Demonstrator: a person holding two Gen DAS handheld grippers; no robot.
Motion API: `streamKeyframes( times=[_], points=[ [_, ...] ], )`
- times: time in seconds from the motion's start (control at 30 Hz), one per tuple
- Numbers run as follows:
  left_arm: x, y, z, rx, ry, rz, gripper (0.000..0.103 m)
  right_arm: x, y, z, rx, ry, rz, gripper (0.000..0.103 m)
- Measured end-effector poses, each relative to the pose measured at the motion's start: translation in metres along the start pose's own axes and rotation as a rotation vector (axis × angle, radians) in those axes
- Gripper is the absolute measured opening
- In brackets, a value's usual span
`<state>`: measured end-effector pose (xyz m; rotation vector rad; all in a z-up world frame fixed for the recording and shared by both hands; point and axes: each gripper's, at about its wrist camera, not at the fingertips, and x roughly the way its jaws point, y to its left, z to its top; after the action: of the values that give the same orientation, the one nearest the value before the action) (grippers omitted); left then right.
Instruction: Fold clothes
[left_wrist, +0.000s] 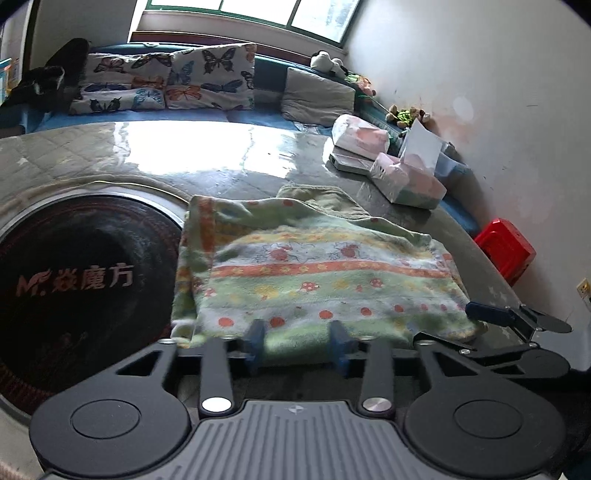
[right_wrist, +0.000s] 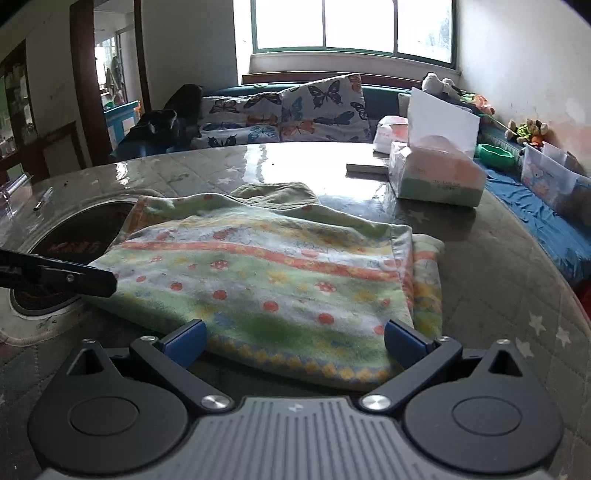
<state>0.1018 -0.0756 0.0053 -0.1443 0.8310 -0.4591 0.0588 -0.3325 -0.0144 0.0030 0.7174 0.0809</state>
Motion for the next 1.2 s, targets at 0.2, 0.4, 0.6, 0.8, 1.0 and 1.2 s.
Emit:
streamKeyframes(
  times=[0.2, 0.4, 0.6, 0.8, 1.0, 1.2],
  points=[
    [-0.009, -0.005, -0.006, 0.019, 0.004, 0.023, 0.078, -0.007, 0.0, -0.004, 0.019, 0.007, -0.037, 0.103],
    [-0.018, -0.009, -0.012, 0.028, 0.008, 0.034, 0.095, -0.013, -0.006, -0.009, 0.083, 0.016, -0.088, 0.103],
    [-0.026, -0.015, -0.019, 0.041, 0.011, 0.033, 0.101, -0.018, -0.022, -0.02, 0.197, 0.06, -0.1, 0.103],
    [-0.023, -0.02, -0.022, 0.043, 0.042, 0.049, 0.103, -0.022, -0.029, -0.03, 0.225, 0.074, -0.115, 0.103],
    [-0.018, -0.02, -0.026, 0.034, 0.08, 0.076, 0.103, -0.022, -0.027, -0.031, 0.208, 0.087, -0.132, 0.103],
    [-0.015, -0.023, -0.028, 0.03, 0.11, 0.095, 0.103, -0.021, -0.029, -0.031, 0.232, 0.091, -0.126, 0.103]
  ],
)
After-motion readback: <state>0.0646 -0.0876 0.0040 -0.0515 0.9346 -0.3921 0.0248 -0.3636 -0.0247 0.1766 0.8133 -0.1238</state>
